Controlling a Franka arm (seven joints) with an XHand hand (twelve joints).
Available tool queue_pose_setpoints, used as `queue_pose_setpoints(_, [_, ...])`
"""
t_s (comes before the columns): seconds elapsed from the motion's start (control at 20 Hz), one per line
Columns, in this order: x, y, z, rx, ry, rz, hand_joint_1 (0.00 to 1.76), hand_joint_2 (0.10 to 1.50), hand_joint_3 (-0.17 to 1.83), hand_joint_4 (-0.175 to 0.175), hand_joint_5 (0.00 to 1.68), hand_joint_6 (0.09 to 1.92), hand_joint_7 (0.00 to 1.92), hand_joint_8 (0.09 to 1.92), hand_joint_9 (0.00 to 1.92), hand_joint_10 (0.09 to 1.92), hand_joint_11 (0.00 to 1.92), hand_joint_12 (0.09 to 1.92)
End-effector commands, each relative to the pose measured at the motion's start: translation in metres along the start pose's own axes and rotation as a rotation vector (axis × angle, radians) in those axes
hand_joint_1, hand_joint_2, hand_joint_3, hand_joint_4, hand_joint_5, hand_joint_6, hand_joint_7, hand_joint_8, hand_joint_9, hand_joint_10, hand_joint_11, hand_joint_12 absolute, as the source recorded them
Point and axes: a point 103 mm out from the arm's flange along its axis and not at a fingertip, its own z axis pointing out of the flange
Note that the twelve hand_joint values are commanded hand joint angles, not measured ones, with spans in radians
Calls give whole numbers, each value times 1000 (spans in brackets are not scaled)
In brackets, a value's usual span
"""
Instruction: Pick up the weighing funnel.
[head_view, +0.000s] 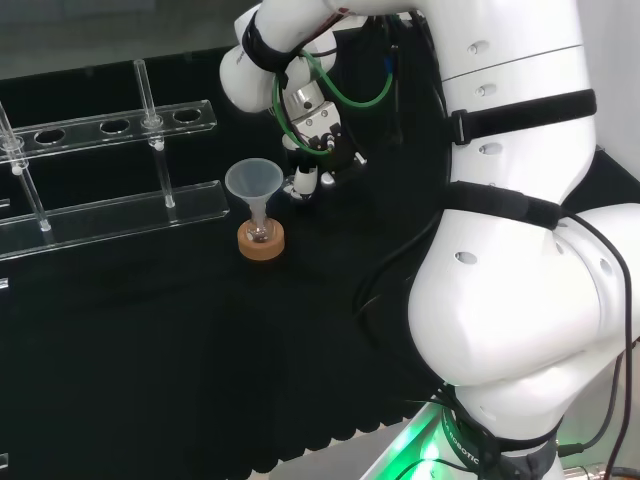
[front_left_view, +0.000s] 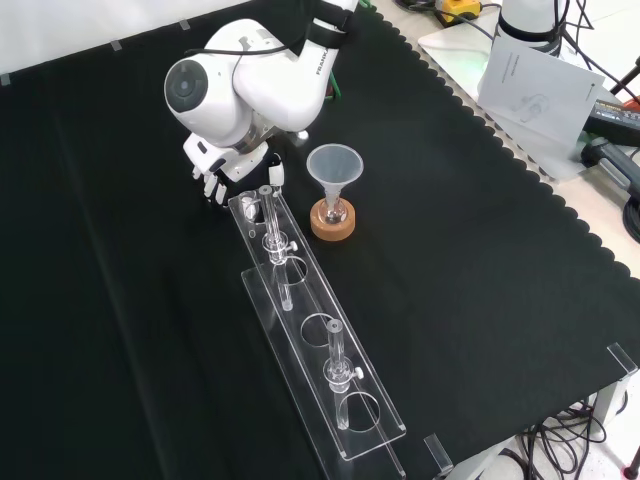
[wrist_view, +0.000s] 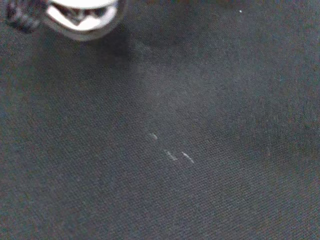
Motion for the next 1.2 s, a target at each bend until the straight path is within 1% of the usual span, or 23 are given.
queue_pose_setpoints(0.05, [8, 1, 0, 6, -8, 7, 923, 612, 625, -11, 808, 758, 559, 693, 812, 501, 496, 1298])
queue_pose_setpoints(0.45, [6, 1, -1, -8, 1, 5, 922, 609, 628, -16, 786, 762, 552, 695, 811, 502, 492, 1296])
queue_pose_setpoints(0.75, [1, 1, -3, -15, 16, -17, 920, 604, 629, -21, 763, 764, 546, 696, 808, 502, 491, 1295])
queue_pose_setpoints(1.0, [4, 1, -5, -14, 14, -28, 899, 582, 635, -30, 668, 778, 526, 701, 802, 505, 483, 1297])
queue_pose_setpoints(1.2, [11, 1, -7, -15, 6, -25, 881, 570, 633, -34, 627, 771, 515, 702, 799, 505, 480, 1299])
